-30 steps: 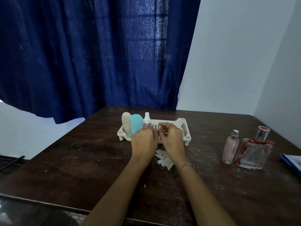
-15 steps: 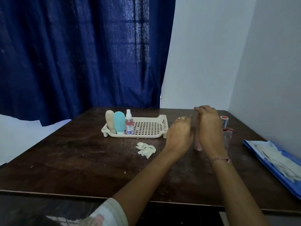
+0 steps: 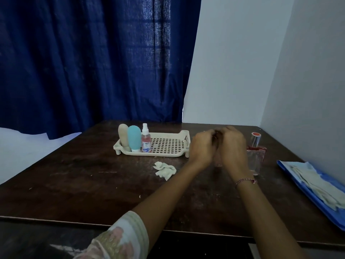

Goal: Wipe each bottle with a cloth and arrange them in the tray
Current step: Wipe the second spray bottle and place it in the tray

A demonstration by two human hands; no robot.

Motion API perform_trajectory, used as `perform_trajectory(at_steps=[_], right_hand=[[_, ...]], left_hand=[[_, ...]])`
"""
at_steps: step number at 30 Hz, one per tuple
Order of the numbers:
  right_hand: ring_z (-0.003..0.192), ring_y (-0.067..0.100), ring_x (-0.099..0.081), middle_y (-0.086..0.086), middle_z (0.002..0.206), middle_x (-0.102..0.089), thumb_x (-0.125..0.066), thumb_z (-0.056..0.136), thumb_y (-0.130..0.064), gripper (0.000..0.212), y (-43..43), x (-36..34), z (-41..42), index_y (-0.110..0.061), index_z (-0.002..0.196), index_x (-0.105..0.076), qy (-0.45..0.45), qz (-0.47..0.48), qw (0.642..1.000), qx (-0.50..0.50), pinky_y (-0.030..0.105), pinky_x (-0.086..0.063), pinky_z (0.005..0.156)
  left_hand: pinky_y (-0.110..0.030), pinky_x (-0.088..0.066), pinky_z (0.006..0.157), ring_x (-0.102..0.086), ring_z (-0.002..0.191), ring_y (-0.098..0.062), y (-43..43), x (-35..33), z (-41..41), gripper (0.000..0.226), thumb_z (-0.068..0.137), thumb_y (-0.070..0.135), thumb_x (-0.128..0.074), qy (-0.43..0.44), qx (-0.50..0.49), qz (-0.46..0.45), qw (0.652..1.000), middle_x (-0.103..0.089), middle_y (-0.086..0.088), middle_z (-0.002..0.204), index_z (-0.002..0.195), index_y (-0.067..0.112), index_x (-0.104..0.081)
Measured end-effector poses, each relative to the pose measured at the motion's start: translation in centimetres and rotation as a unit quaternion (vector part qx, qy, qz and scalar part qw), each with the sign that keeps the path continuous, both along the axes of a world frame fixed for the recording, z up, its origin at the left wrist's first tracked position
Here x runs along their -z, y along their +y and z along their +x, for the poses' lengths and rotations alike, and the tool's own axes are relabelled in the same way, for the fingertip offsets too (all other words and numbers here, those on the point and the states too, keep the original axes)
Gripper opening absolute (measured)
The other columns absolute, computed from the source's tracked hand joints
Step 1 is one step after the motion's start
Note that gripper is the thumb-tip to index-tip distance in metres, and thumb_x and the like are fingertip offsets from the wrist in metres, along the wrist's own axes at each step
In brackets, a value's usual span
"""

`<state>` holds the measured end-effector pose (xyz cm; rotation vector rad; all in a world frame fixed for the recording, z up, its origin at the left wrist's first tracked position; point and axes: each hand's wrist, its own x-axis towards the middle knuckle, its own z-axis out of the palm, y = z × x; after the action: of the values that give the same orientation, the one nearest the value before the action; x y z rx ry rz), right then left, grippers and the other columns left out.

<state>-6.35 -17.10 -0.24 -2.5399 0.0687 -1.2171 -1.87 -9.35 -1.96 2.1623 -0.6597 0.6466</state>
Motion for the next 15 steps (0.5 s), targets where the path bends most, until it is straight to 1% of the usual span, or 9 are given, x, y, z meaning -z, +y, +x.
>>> perform_trajectory(at_steps=[3, 5, 7, 8, 11, 13, 15], right_hand=[[0.083, 0.018, -0.062, 0.009, 0.095, -0.068, -0.059, 0.085, 0.002, 0.020, 2.0, -1.0, 0.9, -0.007, 0.098, -0.071, -0.034, 0.090, 0.994, -0.049, 0.017, -0.041, 0.073], [0.083, 0.013, -0.063, 0.006, 0.095, -0.069, -0.061, 0.085, -0.002, 0.017, 3.3, -1.5, 1.8, -0.010, 0.097, -0.071, -0.051, 0.121, 0.988, -0.085, 0.013, -0.042, 0.075], [0.083, 0.010, -0.062, 0.003, 0.095, -0.068, -0.063, 0.085, -0.003, 0.017, 4.8, -1.6, 2.7, -0.011, 0.098, -0.071, -0.070, 0.122, 0.981, -0.135, 0.011, -0.045, 0.076], [0.084, 0.009, -0.062, 0.002, 0.096, -0.067, -0.063, 0.086, -0.003, 0.017, 5.6, -1.5, 3.1, -0.011, 0.099, -0.070, -0.081, 0.108, 0.978, -0.160, 0.013, -0.047, 0.077], [0.088, 0.010, -0.060, 0.002, 0.097, -0.065, -0.059, 0.089, -0.004, 0.017, 7.2, -0.5, 4.4, -0.010, 0.103, -0.067, -0.106, 0.028, 0.970, -0.217, 0.019, -0.049, 0.082], [0.090, 0.010, -0.061, 0.002, 0.100, -0.065, -0.059, 0.090, -0.006, 0.019, 7.6, 0.5, 5.3, -0.010, 0.107, -0.066, -0.099, 0.029, 0.964, -0.245, 0.022, -0.050, 0.084], [0.094, 0.009, -0.061, 0.003, 0.106, -0.063, -0.060, 0.089, -0.008, 0.025, 7.8, 1.3, 5.7, -0.010, 0.114, -0.061, -0.084, 0.059, 0.958, -0.269, 0.022, -0.051, 0.086]], left_hand=[[-0.038, -0.054, 0.075, -0.065, 0.083, -0.019, 2.6, -0.3, 1.5, 0.017, 0.086, 0.017, -0.059, -0.044, -0.016, -0.018, 0.999, -0.071, -0.002, 0.093, 0.102, 0.017, -0.066], [-0.039, -0.054, 0.074, -0.065, 0.085, -0.019, 4.7, -0.3, 2.5, 0.019, 0.089, 0.022, -0.057, -0.081, -0.013, -0.018, 0.996, -0.070, -0.002, 0.095, 0.105, 0.015, -0.064], [-0.039, -0.053, 0.072, -0.065, 0.084, -0.021, 6.8, -0.4, 3.1, 0.020, 0.091, 0.020, -0.054, -0.120, -0.017, -0.013, 0.993, -0.070, -0.005, 0.095, 0.106, 0.010, -0.061], [-0.038, -0.053, 0.071, -0.065, 0.083, -0.021, 7.9, -0.4, 3.3, 0.020, 0.091, 0.019, -0.053, -0.139, -0.018, -0.016, 0.990, -0.069, -0.007, 0.095, 0.106, 0.008, -0.061], [-0.036, -0.053, 0.070, -0.063, 0.081, -0.019, 10.6, -0.1, 4.2, 0.021, 0.090, 0.019, -0.052, -0.170, -0.022, -0.020, 0.985, -0.068, -0.006, 0.094, 0.105, 0.007, -0.060], [-0.033, -0.052, 0.071, -0.062, 0.083, -0.014, 12.1, 0.7, 5.1, 0.021, 0.091, 0.023, -0.053, -0.166, -0.020, -0.011, 0.986, -0.068, -0.003, 0.095, 0.105, 0.009, -0.061], [-0.028, -0.050, 0.072, -0.061, 0.085, -0.010, 13.1, 1.4, 5.8, 0.024, 0.092, 0.029, -0.054, -0.156, -0.019, -0.015, 0.987, -0.068, 0.000, 0.098, 0.108, 0.012, -0.062]])
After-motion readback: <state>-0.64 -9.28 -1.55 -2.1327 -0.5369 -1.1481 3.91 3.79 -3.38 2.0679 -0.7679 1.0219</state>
